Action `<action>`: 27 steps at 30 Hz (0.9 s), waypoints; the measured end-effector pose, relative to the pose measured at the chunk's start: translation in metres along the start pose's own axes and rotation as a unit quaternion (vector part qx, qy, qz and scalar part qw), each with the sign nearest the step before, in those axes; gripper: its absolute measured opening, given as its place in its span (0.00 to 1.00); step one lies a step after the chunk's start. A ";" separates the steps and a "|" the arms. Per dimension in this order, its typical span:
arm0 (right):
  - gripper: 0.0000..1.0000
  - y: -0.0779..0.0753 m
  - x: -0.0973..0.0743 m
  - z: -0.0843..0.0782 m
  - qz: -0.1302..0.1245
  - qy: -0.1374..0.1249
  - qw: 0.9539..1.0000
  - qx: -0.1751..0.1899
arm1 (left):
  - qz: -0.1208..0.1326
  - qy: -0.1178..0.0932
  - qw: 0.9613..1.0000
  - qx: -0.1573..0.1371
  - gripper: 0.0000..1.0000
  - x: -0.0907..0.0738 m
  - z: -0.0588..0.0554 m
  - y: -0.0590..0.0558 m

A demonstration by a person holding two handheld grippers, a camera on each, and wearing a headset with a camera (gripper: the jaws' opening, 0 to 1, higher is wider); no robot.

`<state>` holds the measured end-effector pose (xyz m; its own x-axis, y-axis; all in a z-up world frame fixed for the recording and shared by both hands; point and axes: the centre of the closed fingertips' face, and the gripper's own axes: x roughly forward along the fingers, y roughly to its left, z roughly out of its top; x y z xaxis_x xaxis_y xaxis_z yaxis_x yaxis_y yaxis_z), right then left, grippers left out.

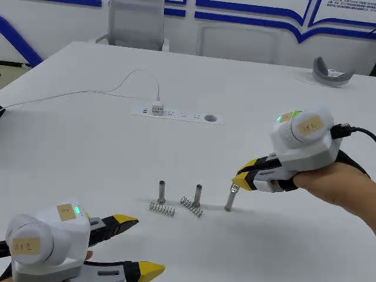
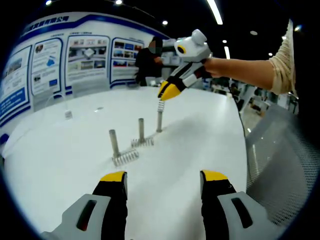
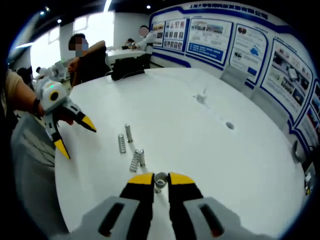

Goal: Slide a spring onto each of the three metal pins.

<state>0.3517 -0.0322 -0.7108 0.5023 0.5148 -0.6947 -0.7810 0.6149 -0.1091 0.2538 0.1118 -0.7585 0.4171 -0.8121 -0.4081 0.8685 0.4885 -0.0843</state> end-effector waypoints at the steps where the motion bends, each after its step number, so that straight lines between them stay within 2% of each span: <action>1: 0.12 0.000 0.001 -0.001 0.001 0.000 1.000 0.001 | 0.000 0.000 1.000 0.000 0.60 0.000 0.000 0.000; 27: 0.12 0.002 0.030 -0.028 0.007 0.020 0.999 0.029 | 0.001 0.007 1.000 -0.002 0.60 0.000 -0.005 0.000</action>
<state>0.3553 -0.0323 -0.7520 0.4748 0.5007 -0.7237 -0.7650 0.6414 -0.0582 0.2524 0.1130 -0.7626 0.4151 -0.8062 -0.4216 0.8663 0.4919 -0.0877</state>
